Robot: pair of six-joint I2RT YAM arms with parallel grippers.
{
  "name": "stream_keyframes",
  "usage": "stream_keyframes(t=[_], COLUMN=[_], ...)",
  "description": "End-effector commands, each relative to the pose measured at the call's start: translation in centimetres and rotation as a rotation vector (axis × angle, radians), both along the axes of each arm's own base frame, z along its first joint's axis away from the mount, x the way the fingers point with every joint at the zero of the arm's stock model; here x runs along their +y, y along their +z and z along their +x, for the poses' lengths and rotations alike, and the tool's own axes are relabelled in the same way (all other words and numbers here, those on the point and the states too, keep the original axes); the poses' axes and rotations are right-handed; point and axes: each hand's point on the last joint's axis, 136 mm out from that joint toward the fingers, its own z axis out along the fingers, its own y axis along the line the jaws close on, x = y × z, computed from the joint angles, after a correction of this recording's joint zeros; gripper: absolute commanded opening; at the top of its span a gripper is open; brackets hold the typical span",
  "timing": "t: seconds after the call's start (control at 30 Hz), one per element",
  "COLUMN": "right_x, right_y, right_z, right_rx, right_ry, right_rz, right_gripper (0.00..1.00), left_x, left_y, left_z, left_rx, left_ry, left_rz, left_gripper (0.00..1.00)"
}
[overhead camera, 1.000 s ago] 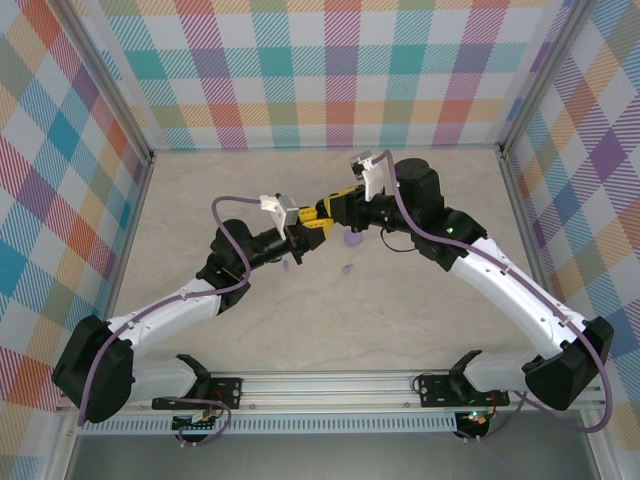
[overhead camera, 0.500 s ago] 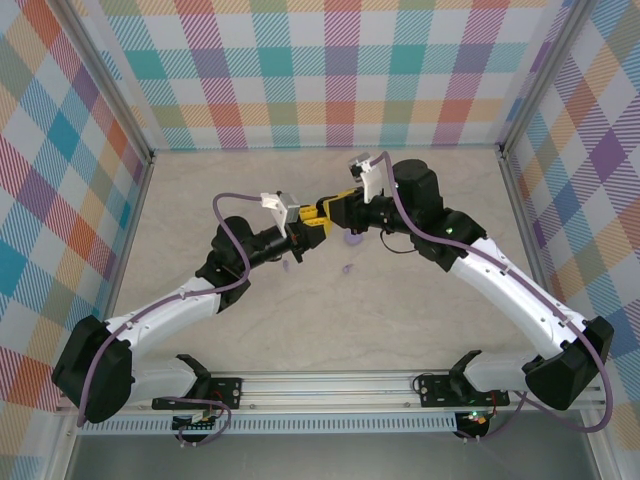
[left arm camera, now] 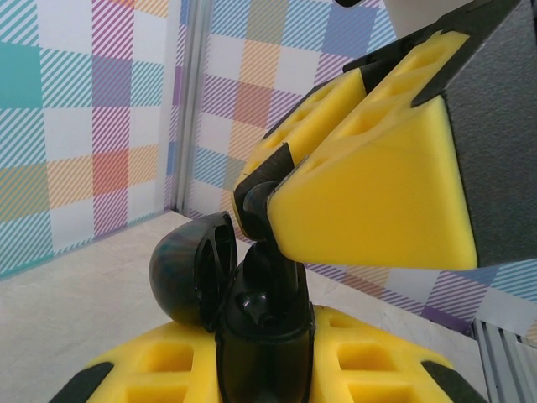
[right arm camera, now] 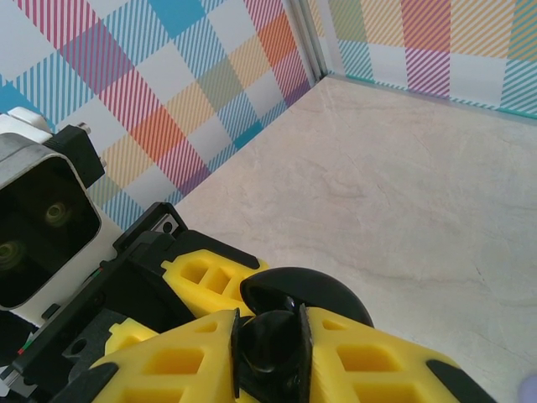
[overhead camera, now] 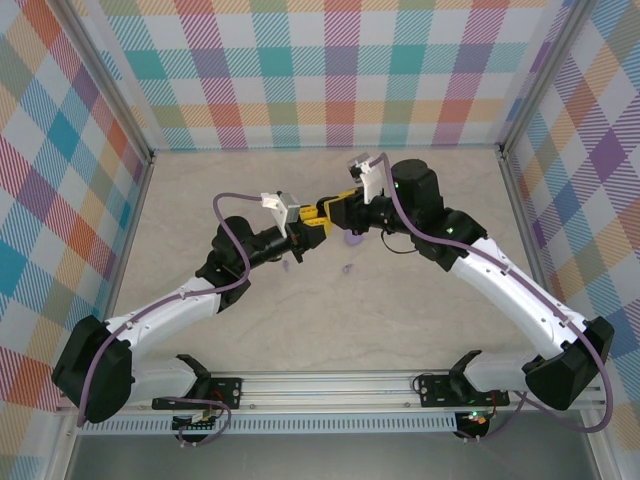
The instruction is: Insert the wireless bluetooth earbuds into the charging case
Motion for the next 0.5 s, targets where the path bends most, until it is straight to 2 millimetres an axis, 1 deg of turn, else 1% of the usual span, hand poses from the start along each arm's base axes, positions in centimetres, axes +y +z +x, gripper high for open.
stream_keyframes(t=[0.0, 0.17, 0.47], right_x=[-0.02, -0.09, -0.56], right_y=[-0.06, -0.17, -0.39], right_z=[-0.89, -1.12, -0.89], right_rx=[0.002, 0.005, 0.0], right_ry=[0.03, 0.038, 0.014], right_rz=[-0.032, -0.039, -0.066], right_gripper=[0.27, 0.27, 0.27], left_x=[0.16, 0.18, 0.44], left_y=[4.03, 4.09, 4.12], left_z=[-0.56, -0.61, -0.64], left_rx=[-0.07, -0.065, -0.069], left_ry=[-0.001, -0.001, 0.011], left_rz=[-0.076, -0.082, -0.082], left_gripper=[0.0, 0.0, 0.0])
